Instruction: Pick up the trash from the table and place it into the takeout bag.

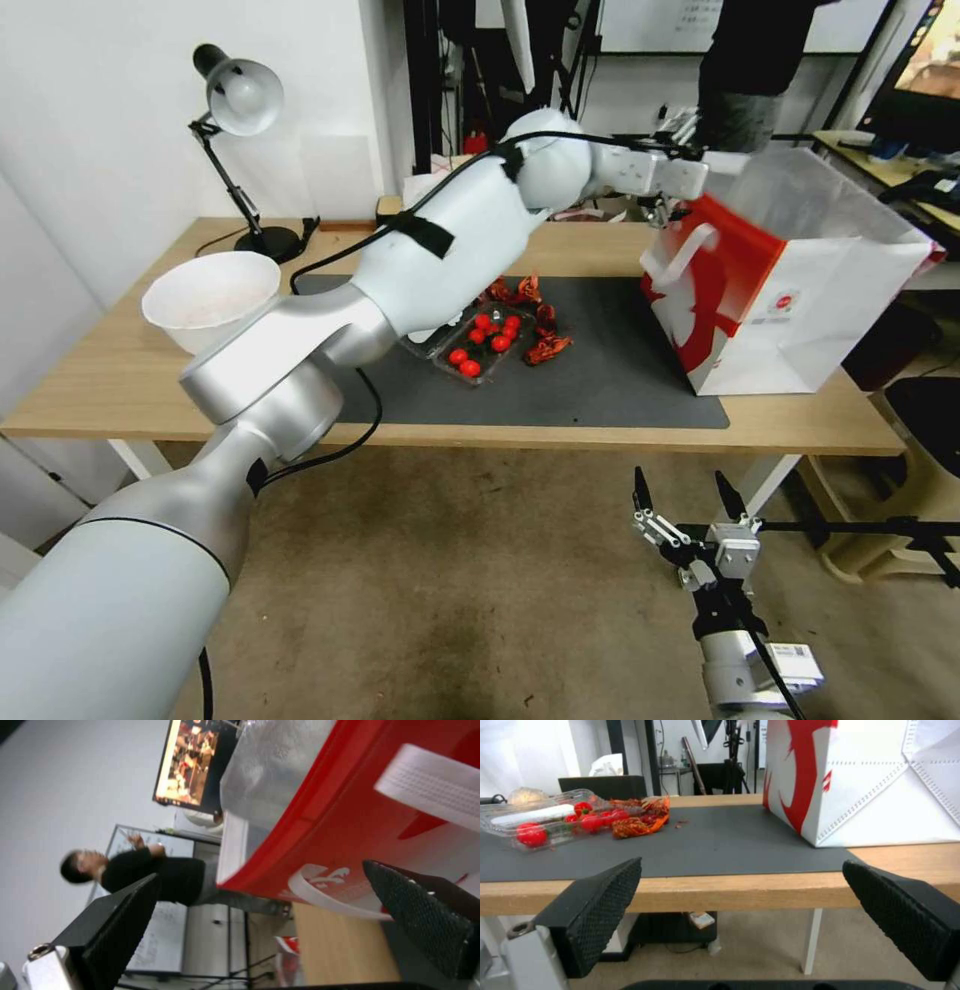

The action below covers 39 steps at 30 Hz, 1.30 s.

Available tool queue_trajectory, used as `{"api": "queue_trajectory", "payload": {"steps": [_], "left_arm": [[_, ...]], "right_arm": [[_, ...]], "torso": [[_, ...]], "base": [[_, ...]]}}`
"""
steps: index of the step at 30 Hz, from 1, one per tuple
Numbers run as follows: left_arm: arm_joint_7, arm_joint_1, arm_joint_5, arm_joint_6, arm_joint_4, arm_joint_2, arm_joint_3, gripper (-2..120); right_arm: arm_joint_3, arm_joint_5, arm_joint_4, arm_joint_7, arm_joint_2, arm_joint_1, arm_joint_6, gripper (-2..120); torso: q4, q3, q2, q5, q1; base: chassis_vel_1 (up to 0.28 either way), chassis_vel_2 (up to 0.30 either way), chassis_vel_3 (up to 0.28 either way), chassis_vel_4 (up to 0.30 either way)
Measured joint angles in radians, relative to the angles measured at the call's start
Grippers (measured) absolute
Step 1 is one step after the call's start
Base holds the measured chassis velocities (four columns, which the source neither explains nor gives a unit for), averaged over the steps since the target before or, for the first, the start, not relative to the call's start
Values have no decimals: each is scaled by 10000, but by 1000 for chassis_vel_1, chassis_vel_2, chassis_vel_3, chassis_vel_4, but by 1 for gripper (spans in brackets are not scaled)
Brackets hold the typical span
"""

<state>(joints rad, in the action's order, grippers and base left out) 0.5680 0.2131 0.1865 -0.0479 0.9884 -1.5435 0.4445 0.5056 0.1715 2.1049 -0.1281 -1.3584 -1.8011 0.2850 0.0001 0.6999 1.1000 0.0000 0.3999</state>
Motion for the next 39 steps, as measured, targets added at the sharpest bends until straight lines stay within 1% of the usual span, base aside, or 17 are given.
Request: {"api": "queue_trajectory", "payload": {"steps": [3, 6, 7, 9, 10, 12, 13, 16, 19, 20, 22, 24, 26, 28, 29, 32, 39], "left_arm": [[-94, -380, -475, 342, 142, 204, -286, 100], [-820, -1082, -2061, 2035, 713, 622, -819, 100], [-820, -1082, -2061, 2035, 713, 622, -819, 100], [-1888, -1616, -3590, 3528, 1127, 876, -1241, 100], [-1888, -1616, -3590, 3528, 1127, 876, -1241, 100], [-3223, -2212, -5025, 4778, 1713, 1066, -1732, 100], [-3223, -2212, -5025, 4778, 1713, 1066, -1732, 100], [-4990, -3175, -5366, 5424, 2548, 1436, -2406, 100], [-5550, -3389, -5599, 5513, 2758, 1569, -2493, 100], [-6841, -3957, -6238, 5577, 3502, 1937, -2692, 100], [-7194, -4152, -6338, 5451, 3777, 2086, -2713, 100], [-8126, -5006, -6484, 4900, 4884, 2743, -2886, 100], [-8294, -5258, -6484, 4778, 5149, 2915, -2973, 100], [-8646, -6131, -6485, 4514, 5967, 3429, -3365, 100], [-8646, -6131, -6485, 4514, 5967, 3429, -3365, 100], [-8601, -7469, -6549, 4611, 7272, 3888, -4056, 100], [-8298, -9700, -6013, 4421, 8833, 4228, -5376, 100]], "right_arm": [[51, 77, 4, 5, 71, -21, 6, 100], [100, 137, 0, 9, 170, -15, 9, 100], [100, 137, 0, 9, 170, -15, 9, 100], [129, 194, 0, 10, 249, -7, 3, 100], [129, 194, 0, 10, 249, -7, 3, 100], [129, 224, -43, 12, 319, -2, 2, 100], [129, 224, -43, 12, 319, -2, 2, 100], [81, 236, -59, 13, 335, 40, 3, 100], [65, 236, -59, 14, 335, 50, 2, 100], [37, 235, -37, 19, 348, 50, 1, 100], [35, 235, -21, 22, 362, 40, 1, 100], [35, 231, 31, 32, 452, 2, 1, 100], [33, 230, 34, 32, 468, 13, -4, 100], [11, 231, 35, 34, 511, 97, -48, 100], [11, 231, 35, 34, 511, 97, -48, 100], [2, 246, 33, 34, 570, 129, -73, 100], [-31, 365, -20, 122, 631, 158, 16, 100]], "torso": [[0, 0, 0, -1, -1], [-2, 0, 0, -1, 0], [-2, 0, 0, -1, 0], [0, 0, 0, -3, 0], [0, 0, 0, -3, 0], [-1, 0, 0, -2, 1], [-1, 0, 0, -2, 1], [-1, 0, 0, -2, 0], [0, 1, 0, -3, 0], [-1, 1, -1, 1, 1], [-1, 0, 0, 1, 0], [-2, -1, 0, -3, -1], [-1, -1, 0, -1, -1], [0, 0, 0, -2, 0], [0, 0, 0, -2, 0], [-1, 0, 0, -3, 0], [-2, -1, 0, 4, -1]], "base": [[0, 0, 0, 0], [0, 0, 0, 0], [0, 0, 0, 0], [0, 0, 0, 0], [0, 0, 0, 0], [0, 0, 0, 0], [0, 0, 0, 0], [0, 0, 0, 0], [0, 0, 0, 0], [0, 0, 0, 0], [0, 0, 0, 0], [0, 0, 0, 0], [0, 0, 0, 0], [0, 0, 0, 0], [0, 0, 0, 0], [0, 0, 0, 0], [0, 0, 0, 0]]}}
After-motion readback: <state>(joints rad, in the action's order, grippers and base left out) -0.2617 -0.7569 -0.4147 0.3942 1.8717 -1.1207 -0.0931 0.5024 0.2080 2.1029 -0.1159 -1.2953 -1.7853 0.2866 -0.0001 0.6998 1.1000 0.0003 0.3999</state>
